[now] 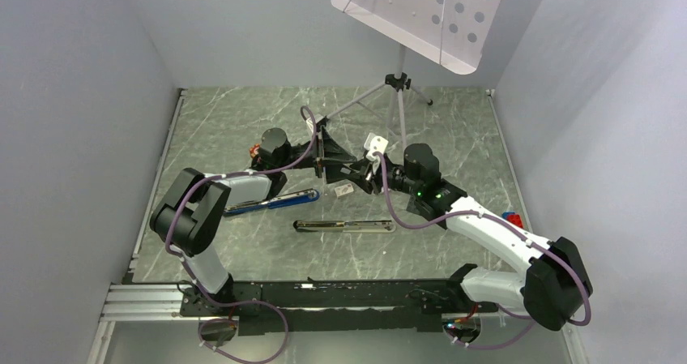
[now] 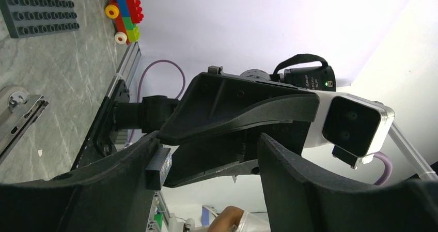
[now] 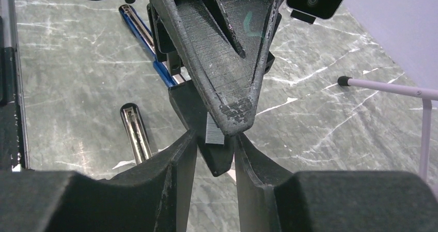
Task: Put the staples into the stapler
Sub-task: Adjust the staple.
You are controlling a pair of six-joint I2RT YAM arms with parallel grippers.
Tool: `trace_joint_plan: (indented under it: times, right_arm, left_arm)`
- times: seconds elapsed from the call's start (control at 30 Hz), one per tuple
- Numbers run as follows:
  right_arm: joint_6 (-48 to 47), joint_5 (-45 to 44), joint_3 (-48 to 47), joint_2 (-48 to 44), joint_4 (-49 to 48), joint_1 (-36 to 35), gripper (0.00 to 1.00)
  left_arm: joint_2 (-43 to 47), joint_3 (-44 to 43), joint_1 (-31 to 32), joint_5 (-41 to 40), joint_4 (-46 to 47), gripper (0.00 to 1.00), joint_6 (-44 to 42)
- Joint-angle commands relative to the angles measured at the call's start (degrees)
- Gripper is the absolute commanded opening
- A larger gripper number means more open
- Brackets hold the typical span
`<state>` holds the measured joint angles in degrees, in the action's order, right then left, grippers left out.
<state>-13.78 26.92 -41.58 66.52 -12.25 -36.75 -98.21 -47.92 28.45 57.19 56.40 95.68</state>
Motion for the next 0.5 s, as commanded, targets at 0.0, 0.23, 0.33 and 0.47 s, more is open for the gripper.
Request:
trace_joint_plan:
  times: [0.0, 0.23, 0.33, 0.47]
  right_arm:
    - [0.93, -0.66, -2.53, 0.37, -3.24, -0.24, 0.36]
    - [-0.16, -0.05, -2.84, 0.89, -2.04, -0.25, 0.25]
    - [-0.64, 0.15, -3.13, 0.98, -1.62, -0.25, 0.19]
    - [-1.15, 0.16, -3.22, 0.6, -0.86, -0.22, 0.13]
  left_arm:
    - [-0.12, -2.07, 0.36, 1.06, 3.93, 0.71, 0.64]
    - [-0.22, -2.15, 0.37, 1.25, 4.35, 0.71, 1.07]
    - [-0.21, -2.17, 0.33, 1.1, 4.55, 0.71, 1.26]
    - [-0.25, -1.9, 0.26, 0.98, 4.92, 0.71, 1.52]
